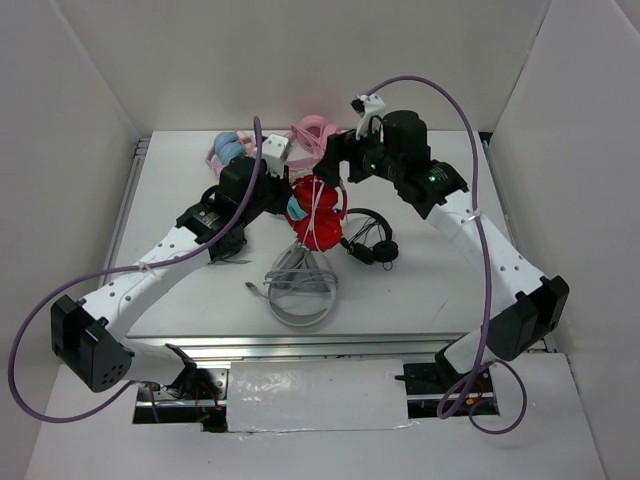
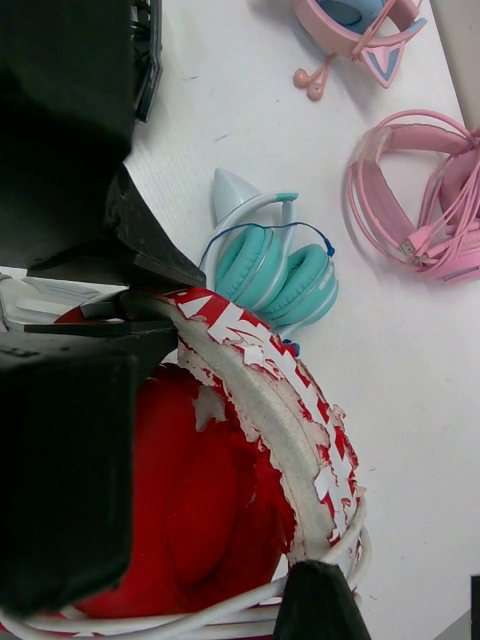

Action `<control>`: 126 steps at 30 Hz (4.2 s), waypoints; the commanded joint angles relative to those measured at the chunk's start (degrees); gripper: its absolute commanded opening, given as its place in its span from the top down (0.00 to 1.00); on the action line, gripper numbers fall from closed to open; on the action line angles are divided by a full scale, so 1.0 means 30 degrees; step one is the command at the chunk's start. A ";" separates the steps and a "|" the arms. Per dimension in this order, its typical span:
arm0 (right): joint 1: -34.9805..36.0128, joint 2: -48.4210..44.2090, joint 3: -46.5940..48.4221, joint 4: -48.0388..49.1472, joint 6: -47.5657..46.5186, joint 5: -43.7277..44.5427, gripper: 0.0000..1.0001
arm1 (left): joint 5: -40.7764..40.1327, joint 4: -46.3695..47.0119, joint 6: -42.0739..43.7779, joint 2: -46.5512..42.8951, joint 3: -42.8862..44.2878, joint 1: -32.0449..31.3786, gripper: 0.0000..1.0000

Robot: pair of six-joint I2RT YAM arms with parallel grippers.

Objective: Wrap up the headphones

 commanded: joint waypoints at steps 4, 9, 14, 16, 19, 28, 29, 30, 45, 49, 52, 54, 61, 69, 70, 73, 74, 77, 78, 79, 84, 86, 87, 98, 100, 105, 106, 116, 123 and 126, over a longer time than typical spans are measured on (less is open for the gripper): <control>-0.0295 -0.0373 -0.1437 0.1807 0.0084 -0.3452 0.01 | 0.0177 0.2340 -0.0195 -0.0856 0.0388 -0.0146 1.00; -0.0529 -0.1077 -0.3427 0.2861 0.0610 -0.4651 0.02 | 0.0235 0.2400 -0.0400 -0.0651 0.0505 -0.0146 1.00; -0.0763 -0.1224 -0.4250 0.3388 0.1108 -0.5035 0.16 | 0.0499 0.2896 -0.0693 -0.0885 0.0184 -0.0146 1.00; -0.1026 -0.1340 -0.4514 0.4028 0.1517 -0.5765 0.28 | 0.0557 0.3044 -0.0752 -0.1090 0.0066 -0.0146 1.00; -0.1261 -0.1545 -0.5012 0.4879 0.1870 -0.6587 0.50 | 0.0558 0.3162 -0.0840 -0.1237 0.0007 -0.0146 1.00; -0.1555 -0.2219 -0.5803 0.6082 0.2048 -0.7790 1.00 | 0.1026 0.2958 -0.1074 -0.0535 0.0503 -0.0175 1.00; -0.1584 -0.2336 -0.5891 0.6200 0.2047 -0.7819 1.00 | 0.1084 0.2841 -0.0987 -0.0302 0.0650 -0.0175 0.93; -0.1642 -0.2540 -0.5979 0.6404 0.2047 -0.7761 1.00 | 0.1114 0.2579 -0.0986 -0.0242 0.0767 -0.0204 0.85; -0.9167 -0.2368 -0.7501 0.7781 0.4710 -0.6531 1.00 | -0.1550 0.0233 -0.1806 -0.0533 0.1972 0.1084 0.01; -1.1658 -0.0908 -0.8585 0.9829 0.6581 -0.6529 1.00 | -0.1466 0.0671 -0.2070 -0.1381 0.0947 0.1728 0.01; -1.2946 0.0701 -0.9114 1.1355 0.7755 -0.6618 1.00 | -0.0910 0.0818 -0.2420 -0.1792 0.0185 0.2401 0.01; -1.3272 0.1555 -0.9377 1.2496 0.8110 -0.6210 1.00 | -0.0470 0.1169 -0.2568 -0.1940 -0.0486 0.2958 0.01; -1.3947 0.6091 -0.8443 1.4346 0.8641 -0.5156 0.99 | 0.1523 0.2341 -0.2744 -0.1824 -0.1838 0.4336 0.01; -1.5001 0.9232 -0.5896 1.2828 0.8787 -0.5828 0.97 | 0.2607 0.3132 -0.2774 -0.1589 -0.2512 0.5156 0.01; -1.5031 0.9380 -0.5631 1.2387 0.8698 -0.5769 0.98 | 0.2637 0.3191 -0.2803 -0.1589 -0.2542 0.5186 0.01; -1.5119 0.9761 -0.4693 1.0603 0.8288 -0.5564 0.93 | 0.2784 0.3366 -0.2832 -0.1588 -0.2659 0.5303 0.01; -1.5148 0.9820 -0.4285 1.0364 0.8258 -0.5418 0.92 | 0.2813 0.3396 -0.2832 -0.1589 -0.2717 0.5333 0.01; -1.5324 0.9938 -0.4106 1.0332 0.8141 -0.5094 0.86 | 0.3018 0.3426 -0.2832 -0.1618 -0.2630 0.5420 0.01; -1.5469 0.9967 -0.3989 1.0216 0.7996 -0.5182 0.84 | 0.3048 0.3455 -0.2803 -0.1647 -0.2630 0.5450 0.01; -1.5471 1.0025 -0.3901 0.9983 0.7965 -0.5211 0.75 | 0.3048 0.3455 -0.2803 -0.1618 -0.2659 0.5421 0.01; -1.5792 1.0639 -0.3256 0.9073 0.7935 -0.5855 0.46 | 0.2814 0.3427 -0.2861 -0.1706 -0.2806 0.5450 0.01; -1.6172 1.0962 -0.2820 0.8431 0.7819 -0.6411 0.46 | 0.2755 0.3280 -0.2833 -0.1676 -0.2718 0.5479 0.01; -1.6261 1.1225 -0.2729 0.8254 0.7818 -0.6500 0.46 | 0.2639 0.3105 -0.2832 -0.1648 -0.2689 0.5479 0.01; -1.7023 1.1110 -0.2201 0.6378 0.6501 -0.6500 0.30 | 0.3077 0.3162 -0.3008 -0.1881 -0.2835 0.5479 0.01; -1.7199 1.0848 -0.2230 0.6289 0.6500 -0.6531 0.21 | 0.3077 0.3162 -0.3008 -0.1940 -0.2923 0.5479 0.01; -1.7316 0.9531 -0.2813 0.5997 0.5944 -0.5303 0.00 | 0.3078 0.3045 -0.3067 -0.2087 -0.2923 0.5479 0.01; -1.7316 0.8948 -0.3048 0.6083 0.5856 -0.5039 0.00 | 0.3106 0.2929 -0.3096 -0.2087 -0.2923 0.5450 0.01; -1.7229 0.4116 -0.6417 0.7226 0.6148 -0.2958 0.00 | 0.2375 0.1698 -0.4177 -0.3462 -0.3829 0.6064 0.01; -1.4921 0.0040 -0.9053 0.6671 0.5416 0.1689 0.00 | 0.1583 0.0467 -0.5672 -0.5805 -0.6230 0.8084 0.01; -1.3690 -0.1951 -1.0283 0.6203 0.5679 0.3831 0.00 | 0.1905 -0.0001 -0.6230 -0.6567 -0.7110 0.9110 0.01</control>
